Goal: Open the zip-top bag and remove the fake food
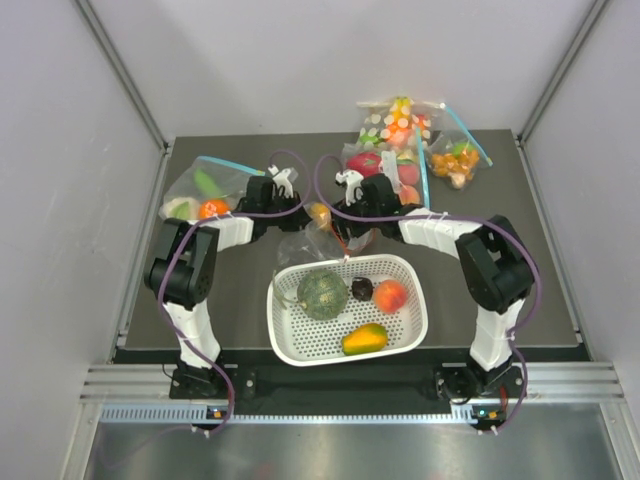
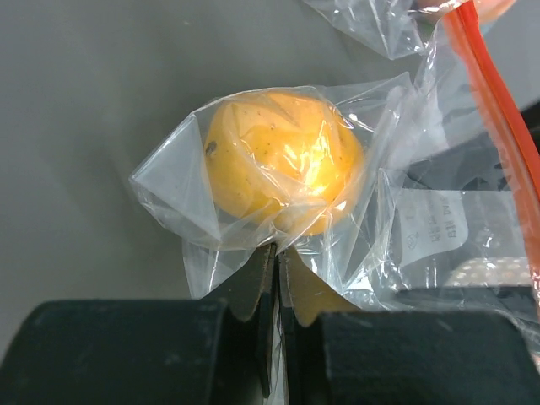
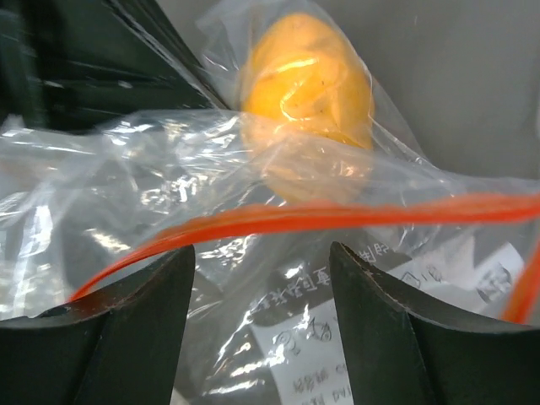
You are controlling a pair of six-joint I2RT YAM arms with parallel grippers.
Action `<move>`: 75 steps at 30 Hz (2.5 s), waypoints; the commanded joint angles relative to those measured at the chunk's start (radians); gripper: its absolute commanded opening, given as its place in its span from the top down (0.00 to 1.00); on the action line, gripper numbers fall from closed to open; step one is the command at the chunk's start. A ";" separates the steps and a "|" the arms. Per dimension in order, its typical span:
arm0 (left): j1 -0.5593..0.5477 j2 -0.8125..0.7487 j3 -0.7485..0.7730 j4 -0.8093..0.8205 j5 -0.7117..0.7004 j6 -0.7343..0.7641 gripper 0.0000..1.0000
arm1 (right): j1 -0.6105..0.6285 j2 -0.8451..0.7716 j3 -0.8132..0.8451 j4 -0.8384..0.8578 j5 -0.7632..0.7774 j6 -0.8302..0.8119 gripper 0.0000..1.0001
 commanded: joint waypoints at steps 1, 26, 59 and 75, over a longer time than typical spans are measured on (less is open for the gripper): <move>-0.006 -0.035 0.016 0.022 0.056 0.007 0.93 | 0.010 0.034 0.032 0.023 -0.011 -0.014 0.36; 0.057 -0.097 0.069 0.029 -0.075 -0.012 0.34 | -0.002 0.104 0.031 0.126 0.029 0.023 0.30; 0.014 0.095 0.068 0.192 0.025 -0.140 0.74 | -0.001 0.192 0.064 0.321 -0.009 0.059 0.22; 0.011 0.138 0.123 0.117 0.056 -0.092 0.75 | -0.005 0.186 0.058 0.364 0.097 0.025 0.07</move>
